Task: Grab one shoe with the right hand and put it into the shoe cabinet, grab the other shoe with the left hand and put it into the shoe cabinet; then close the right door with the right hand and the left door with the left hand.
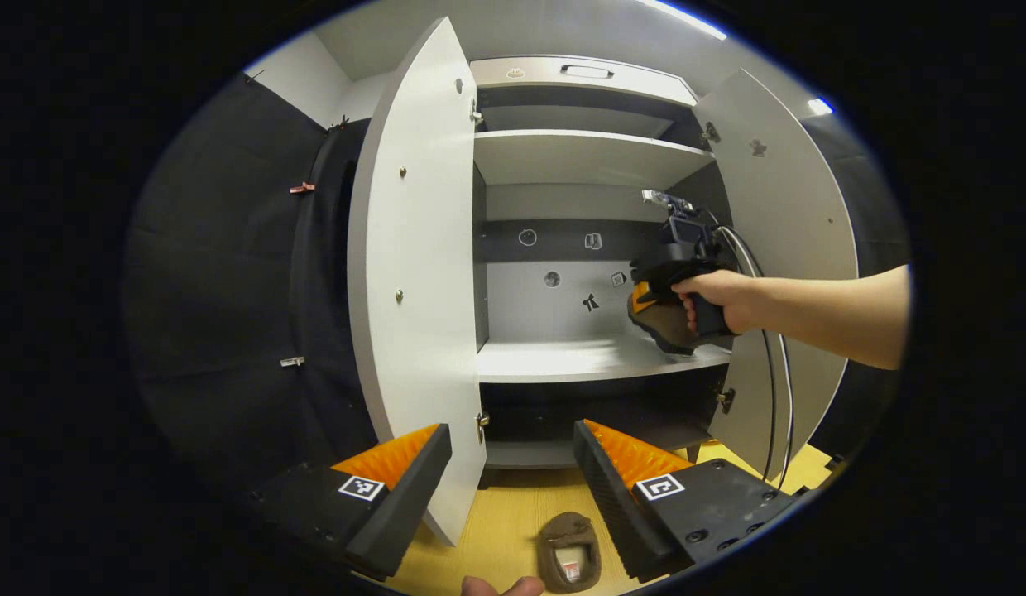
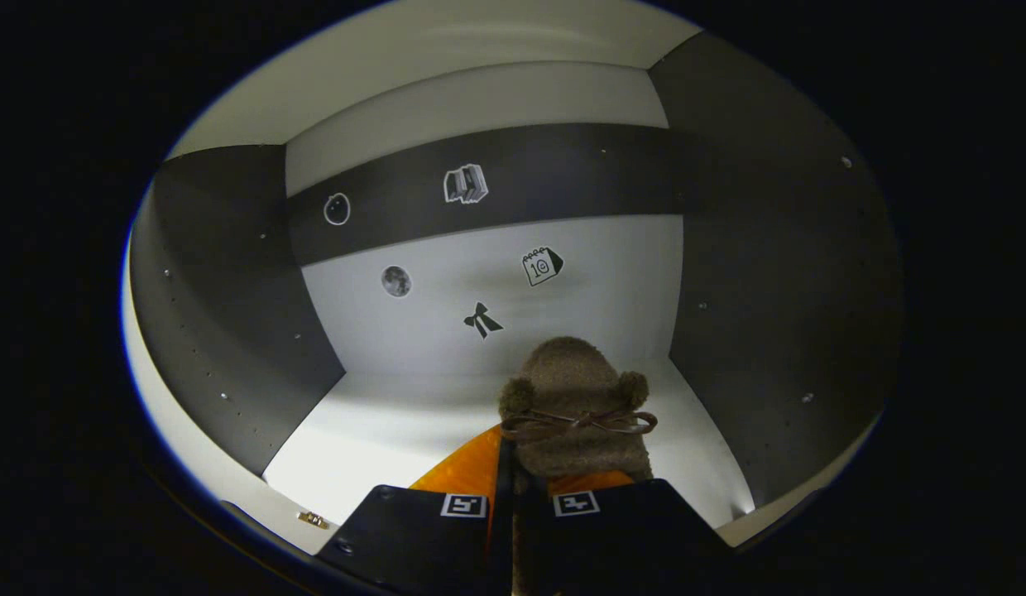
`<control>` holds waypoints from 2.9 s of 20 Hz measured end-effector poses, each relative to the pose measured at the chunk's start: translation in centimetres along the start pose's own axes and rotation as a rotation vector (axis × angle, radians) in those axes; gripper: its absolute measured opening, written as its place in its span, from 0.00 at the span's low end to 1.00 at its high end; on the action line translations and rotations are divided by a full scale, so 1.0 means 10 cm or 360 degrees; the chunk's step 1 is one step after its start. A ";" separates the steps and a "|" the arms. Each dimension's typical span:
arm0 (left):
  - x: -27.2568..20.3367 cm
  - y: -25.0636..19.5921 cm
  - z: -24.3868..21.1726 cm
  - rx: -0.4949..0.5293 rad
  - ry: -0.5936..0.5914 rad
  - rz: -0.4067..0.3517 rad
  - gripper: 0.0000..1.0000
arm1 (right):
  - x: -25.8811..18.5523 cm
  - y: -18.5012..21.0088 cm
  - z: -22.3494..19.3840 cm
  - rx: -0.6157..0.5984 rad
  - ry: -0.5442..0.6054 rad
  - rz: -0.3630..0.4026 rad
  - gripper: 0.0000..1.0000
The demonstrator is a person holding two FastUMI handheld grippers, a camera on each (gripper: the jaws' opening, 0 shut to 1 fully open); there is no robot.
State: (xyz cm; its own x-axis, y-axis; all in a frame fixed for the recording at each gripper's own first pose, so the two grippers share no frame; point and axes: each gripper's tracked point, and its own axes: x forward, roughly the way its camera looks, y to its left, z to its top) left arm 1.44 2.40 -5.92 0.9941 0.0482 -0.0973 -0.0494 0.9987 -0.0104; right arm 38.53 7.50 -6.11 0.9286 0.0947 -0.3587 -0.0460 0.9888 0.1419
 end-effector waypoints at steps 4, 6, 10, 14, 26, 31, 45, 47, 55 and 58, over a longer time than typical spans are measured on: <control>0.00 0.01 -0.02 0.0004 0.0010 0.0033 0.95 | 0.32 -0.13 -0.12 -0.0009 0.0056 -0.0067 0.14; 0.02 0.03 -0.04 0.0020 0.0025 0.0041 0.95 | 0.38 -0.16 -0.18 -0.0007 0.0079 -0.0078 0.14; 0.05 0.05 -0.05 0.0017 0.0035 0.0047 0.95 | 0.34 -0.11 -0.23 0.0000 0.0116 -0.0070 0.19; 0.10 0.01 -0.09 0.0015 0.0040 0.0024 0.95 | 0.09 0.02 -0.24 0.0021 0.0168 0.0014 0.59; 0.13 -0.29 -0.92 -0.0039 0.0277 -0.0184 0.95 | -1.35 0.06 -0.10 -0.0024 -0.0230 0.0031 0.98; 0.09 -0.38 -1.77 -0.0003 0.0517 -0.0270 0.95 | -2.20 0.11 -0.19 -0.0008 -0.0392 0.0090 0.98; 0.71 -0.53 -3.31 0.0069 0.0876 -0.0353 0.70 | -3.61 -0.49 -0.42 -0.0046 -0.0468 -0.0019 0.98; 0.82 -0.59 -3.35 0.0062 0.0865 -0.0353 0.61 | -3.65 -0.54 -0.48 -0.0097 -0.0455 -0.0038 0.98; 1.05 -0.52 -3.33 0.0084 0.0934 -0.0201 0.18 | -3.71 -0.49 -0.59 -0.0096 -0.0426 0.0006 0.98; 0.98 -0.56 -3.07 0.0059 0.0912 -0.0224 0.10 | -3.73 -0.46 -0.54 -0.0078 -0.0454 0.0031 0.98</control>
State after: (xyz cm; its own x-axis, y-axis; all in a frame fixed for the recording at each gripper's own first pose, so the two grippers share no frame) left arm 8.52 -3.17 -37.40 0.7795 -0.0902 -0.6198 0.0925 0.9953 -0.0285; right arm 2.09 0.09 1.64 0.9931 0.0846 -0.0812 -0.0765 0.9922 0.0987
